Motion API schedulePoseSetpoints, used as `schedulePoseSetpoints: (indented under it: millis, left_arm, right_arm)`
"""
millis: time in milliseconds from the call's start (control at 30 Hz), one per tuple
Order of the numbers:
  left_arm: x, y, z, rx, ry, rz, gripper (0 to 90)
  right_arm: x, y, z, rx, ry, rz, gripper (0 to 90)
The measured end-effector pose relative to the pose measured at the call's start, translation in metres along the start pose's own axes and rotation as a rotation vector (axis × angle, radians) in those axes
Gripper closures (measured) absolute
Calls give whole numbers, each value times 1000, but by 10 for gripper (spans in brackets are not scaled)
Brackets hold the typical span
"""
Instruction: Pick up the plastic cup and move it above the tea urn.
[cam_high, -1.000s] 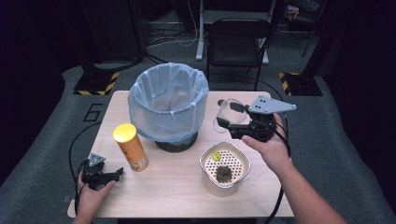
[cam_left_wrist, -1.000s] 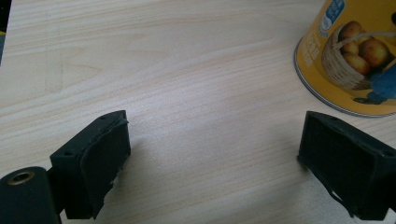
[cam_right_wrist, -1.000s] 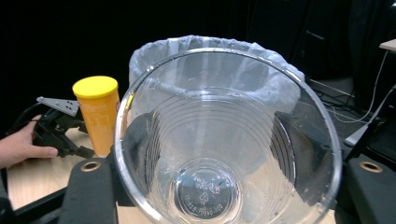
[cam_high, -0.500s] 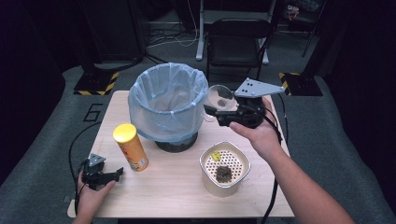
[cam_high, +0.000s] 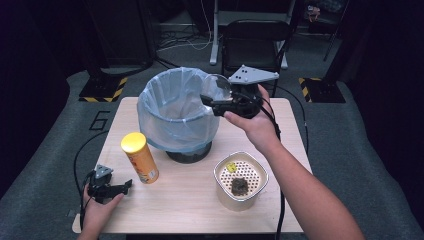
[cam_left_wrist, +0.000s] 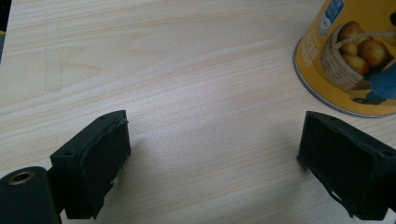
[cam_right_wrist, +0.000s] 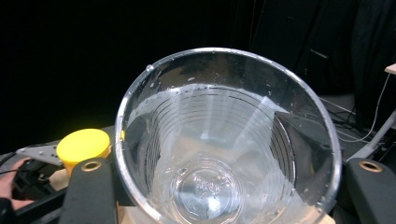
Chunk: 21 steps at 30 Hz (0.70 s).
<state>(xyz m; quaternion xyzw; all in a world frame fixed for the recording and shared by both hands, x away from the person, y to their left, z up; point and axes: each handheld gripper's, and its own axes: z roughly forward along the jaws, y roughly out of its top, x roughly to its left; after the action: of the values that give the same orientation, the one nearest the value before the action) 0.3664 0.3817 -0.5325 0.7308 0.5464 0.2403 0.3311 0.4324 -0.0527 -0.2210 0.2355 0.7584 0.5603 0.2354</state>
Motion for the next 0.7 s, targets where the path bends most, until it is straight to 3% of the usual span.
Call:
schedulePoseSetpoints:
  millis: [167, 333, 467, 700]
  left_arm:
    - [-1, 0, 0, -3, -3, -14, 89]
    - [0, 1, -1, 17, -2, 1, 90]
    - [0, 1, -2, 24, -5, 2, 90]
    - [-1, 0, -1, 6, 3, 0, 93]
  right_arm:
    - [-6, 8, 10, -15, -15, 11, 328]
    - [-12, 14, 31, -4, -31, 23, 321]
    - [-11, 9, 56, 42, -44, 17, 319]
    - [-10, -3, 80, 67, -50, 19, 317]
